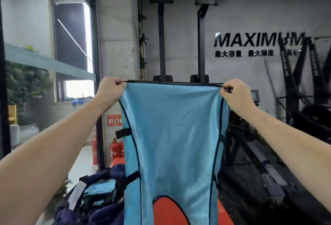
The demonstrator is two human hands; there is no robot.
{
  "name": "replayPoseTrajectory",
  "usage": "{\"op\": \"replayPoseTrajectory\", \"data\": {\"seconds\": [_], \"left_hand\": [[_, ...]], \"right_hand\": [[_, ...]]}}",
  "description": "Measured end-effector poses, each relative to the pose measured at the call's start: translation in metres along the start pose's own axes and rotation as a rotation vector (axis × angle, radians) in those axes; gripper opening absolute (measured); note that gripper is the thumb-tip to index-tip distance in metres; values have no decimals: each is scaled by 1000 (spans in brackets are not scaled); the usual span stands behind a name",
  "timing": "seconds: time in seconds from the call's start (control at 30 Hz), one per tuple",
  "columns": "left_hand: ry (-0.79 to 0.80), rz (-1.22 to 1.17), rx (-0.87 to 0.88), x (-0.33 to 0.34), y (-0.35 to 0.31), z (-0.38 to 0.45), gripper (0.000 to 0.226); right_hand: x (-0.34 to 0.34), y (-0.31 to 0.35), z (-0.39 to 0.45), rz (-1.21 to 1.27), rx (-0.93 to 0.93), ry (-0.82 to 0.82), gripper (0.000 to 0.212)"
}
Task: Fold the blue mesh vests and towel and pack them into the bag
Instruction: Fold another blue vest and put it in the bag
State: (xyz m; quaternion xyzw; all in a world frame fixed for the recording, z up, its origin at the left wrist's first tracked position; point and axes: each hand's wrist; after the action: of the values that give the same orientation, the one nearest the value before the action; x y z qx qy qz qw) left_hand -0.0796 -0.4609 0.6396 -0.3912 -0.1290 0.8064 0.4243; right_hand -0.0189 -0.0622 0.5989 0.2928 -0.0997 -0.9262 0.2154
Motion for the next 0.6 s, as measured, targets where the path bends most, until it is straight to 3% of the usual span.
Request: {"op": "replayPoseTrajectory", "data": {"seconds": [0.2,0.37,0.6], "left_hand": [[138,110,24,-27,-10,17,20],[226,111,-38,-8,24,24,20],[285,225,-163,70,120,46,19]], "right_hand": [[-19,12,25,112,138,73,21],[9,-4,27,293,283,192,14],[96,-55,24,132,287,444,14]]}}
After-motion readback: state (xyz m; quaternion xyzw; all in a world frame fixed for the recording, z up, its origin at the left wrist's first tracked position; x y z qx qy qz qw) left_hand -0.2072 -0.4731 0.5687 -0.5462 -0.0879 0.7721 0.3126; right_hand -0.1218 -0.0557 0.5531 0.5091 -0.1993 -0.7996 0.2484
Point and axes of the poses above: each hand's wrist, its own z-axis towards the middle knuckle, its own x-axis out of the palm, y = z × x, and after that the axes turned 15 degrees about y, right-handed
